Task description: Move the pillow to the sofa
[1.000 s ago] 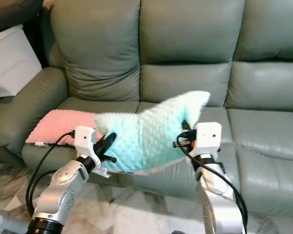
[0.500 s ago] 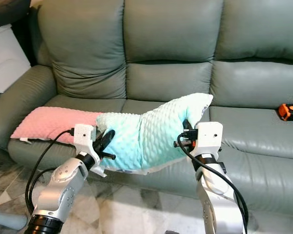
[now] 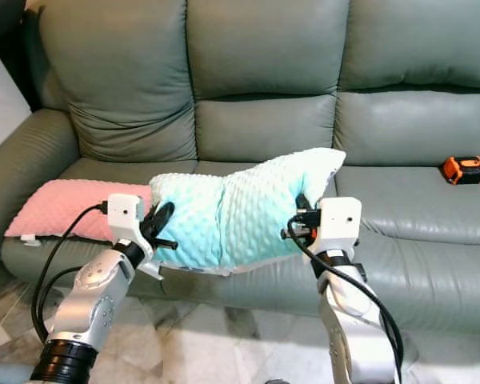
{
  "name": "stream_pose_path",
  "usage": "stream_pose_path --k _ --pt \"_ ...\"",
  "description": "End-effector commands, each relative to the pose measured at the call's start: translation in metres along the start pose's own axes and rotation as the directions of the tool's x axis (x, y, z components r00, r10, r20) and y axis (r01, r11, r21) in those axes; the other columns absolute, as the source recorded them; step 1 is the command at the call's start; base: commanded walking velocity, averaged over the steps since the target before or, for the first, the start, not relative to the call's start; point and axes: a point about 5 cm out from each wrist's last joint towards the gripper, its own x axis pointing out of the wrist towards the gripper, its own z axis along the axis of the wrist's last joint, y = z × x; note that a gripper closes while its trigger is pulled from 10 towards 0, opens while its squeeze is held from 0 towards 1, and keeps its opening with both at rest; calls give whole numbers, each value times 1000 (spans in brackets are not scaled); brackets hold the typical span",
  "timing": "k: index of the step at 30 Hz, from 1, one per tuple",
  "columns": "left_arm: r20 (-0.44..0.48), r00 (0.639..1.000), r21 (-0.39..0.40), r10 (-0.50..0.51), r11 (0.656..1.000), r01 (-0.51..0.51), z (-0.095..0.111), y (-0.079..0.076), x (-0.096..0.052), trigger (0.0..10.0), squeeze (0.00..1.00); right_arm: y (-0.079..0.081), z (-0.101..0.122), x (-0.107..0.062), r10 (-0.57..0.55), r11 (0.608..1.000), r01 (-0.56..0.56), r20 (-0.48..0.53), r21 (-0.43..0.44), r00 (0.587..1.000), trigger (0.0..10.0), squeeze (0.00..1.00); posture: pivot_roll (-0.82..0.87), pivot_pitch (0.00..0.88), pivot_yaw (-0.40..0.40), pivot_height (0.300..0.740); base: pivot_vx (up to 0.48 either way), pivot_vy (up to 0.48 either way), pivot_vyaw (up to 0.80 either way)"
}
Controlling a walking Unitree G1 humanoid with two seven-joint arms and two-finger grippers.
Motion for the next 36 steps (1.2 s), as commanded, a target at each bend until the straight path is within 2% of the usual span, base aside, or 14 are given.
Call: stream_pose_path --k 1,13,25,30,35,36 --pt "12 1000 4 0 1000 0 3 5 -1 10000 0 5 7 2 21 1000 -21 31 8 999 10000 0 -204 95 103 740 398 0 0" --pt "7 1000 0 -29 1000 29 1 1 1 10000 0 5 7 2 19 1000 -20 33 8 999 10000 0 -205 90 106 740 466 0 0" --pt "-15 999 -5 -46 999 46 -3 -3 0 10000 0 5 6 0 15 1000 -16 28 15 999 10000 0 -210 95 109 740 437 0 -681" --pt "-23 999 -10 -35 999 35 -5 -4 0 10000 0 6 5 -1 18 1000 -18 27 11 999 10000 0 -210 95 109 740 0 0 0" --pt "-46 999 -7 30 1000 -30 -7 3 -1 10000 0 7 4 -1 23 1000 -23 24 11 999 10000 0 -203 100 109 740 0 0 0" --pt "-60 996 6 70 998 -70 -8 8 -1 10000 0 7 4 -1 24 1000 -24 25 12 999 10000 0 -202 100 109 740 0 0 0"
